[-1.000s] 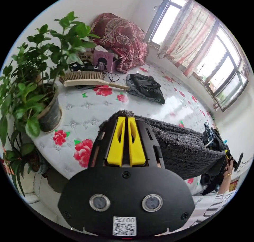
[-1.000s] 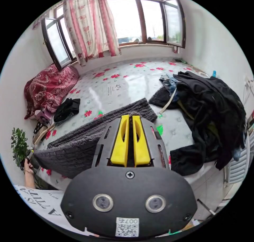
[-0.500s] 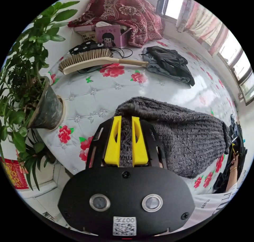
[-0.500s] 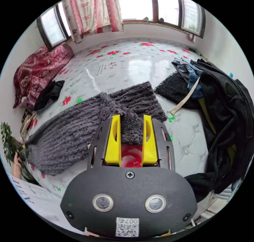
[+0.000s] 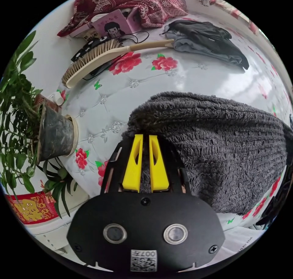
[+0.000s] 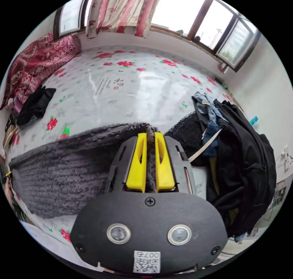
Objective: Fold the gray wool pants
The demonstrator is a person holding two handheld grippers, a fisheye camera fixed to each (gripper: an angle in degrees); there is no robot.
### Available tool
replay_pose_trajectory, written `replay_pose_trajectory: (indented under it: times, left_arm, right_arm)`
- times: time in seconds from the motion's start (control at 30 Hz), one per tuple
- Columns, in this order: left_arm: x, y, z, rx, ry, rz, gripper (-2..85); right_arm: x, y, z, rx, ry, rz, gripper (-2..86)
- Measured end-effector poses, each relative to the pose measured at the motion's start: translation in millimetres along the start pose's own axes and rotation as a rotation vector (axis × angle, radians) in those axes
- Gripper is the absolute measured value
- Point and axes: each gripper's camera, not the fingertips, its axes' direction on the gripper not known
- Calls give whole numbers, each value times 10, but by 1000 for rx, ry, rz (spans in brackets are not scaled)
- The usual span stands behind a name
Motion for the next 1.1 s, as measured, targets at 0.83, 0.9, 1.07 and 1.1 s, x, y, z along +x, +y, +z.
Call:
replay_pose_trajectory:
  times: [0.83,0.9,1.07,1.1]
  left_arm:
    - [1596,26,-82,-102,-358,495,-9]
    - [1672,35,22,-125,-455,629,-9]
    - [1390,-271,-58,-183,-240,458,-10]
    - [1382,-272,-85,-174,-233,449,-10]
  right_arm:
    - [560,1271,241,-280,-110,198,50]
    - [612,1588,-16,-290,-81,184,46]
    - [972,2809,-665,-391,-182,371,50]
    - [999,2907,-766,-369,-187,390,51]
